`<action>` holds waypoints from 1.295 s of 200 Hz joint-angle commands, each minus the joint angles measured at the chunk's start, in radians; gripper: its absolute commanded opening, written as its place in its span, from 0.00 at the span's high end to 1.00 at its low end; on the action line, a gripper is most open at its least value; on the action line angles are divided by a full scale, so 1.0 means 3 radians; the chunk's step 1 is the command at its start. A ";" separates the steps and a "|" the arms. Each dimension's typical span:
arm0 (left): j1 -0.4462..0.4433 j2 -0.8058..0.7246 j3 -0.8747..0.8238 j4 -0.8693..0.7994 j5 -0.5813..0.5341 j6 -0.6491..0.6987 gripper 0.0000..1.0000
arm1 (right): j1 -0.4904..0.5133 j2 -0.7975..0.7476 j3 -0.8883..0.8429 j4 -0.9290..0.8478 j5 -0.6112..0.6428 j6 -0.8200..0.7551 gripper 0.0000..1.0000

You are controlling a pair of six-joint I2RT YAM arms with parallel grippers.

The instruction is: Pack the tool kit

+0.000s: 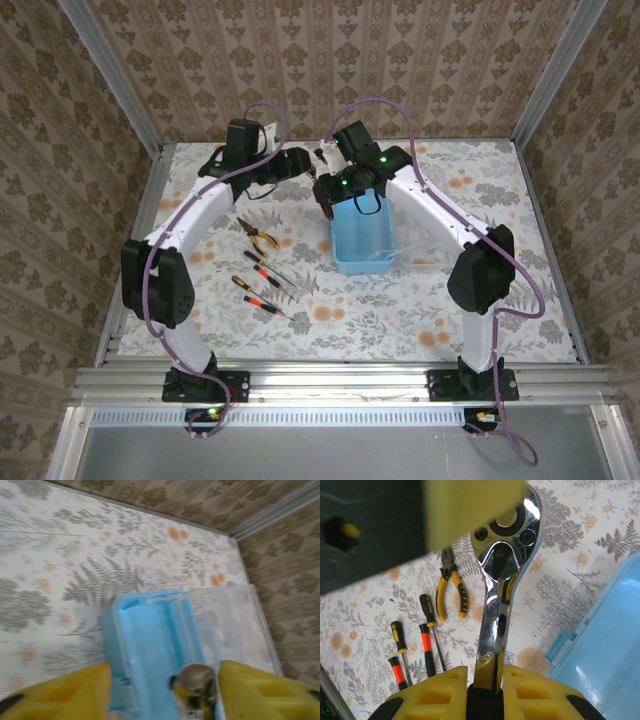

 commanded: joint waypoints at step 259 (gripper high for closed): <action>0.0649 -0.0672 -0.1546 -0.0170 -0.0855 0.0474 0.00 | 0.0014 0.0703 -0.0491 0.0246 0.1436 0.0939 1.00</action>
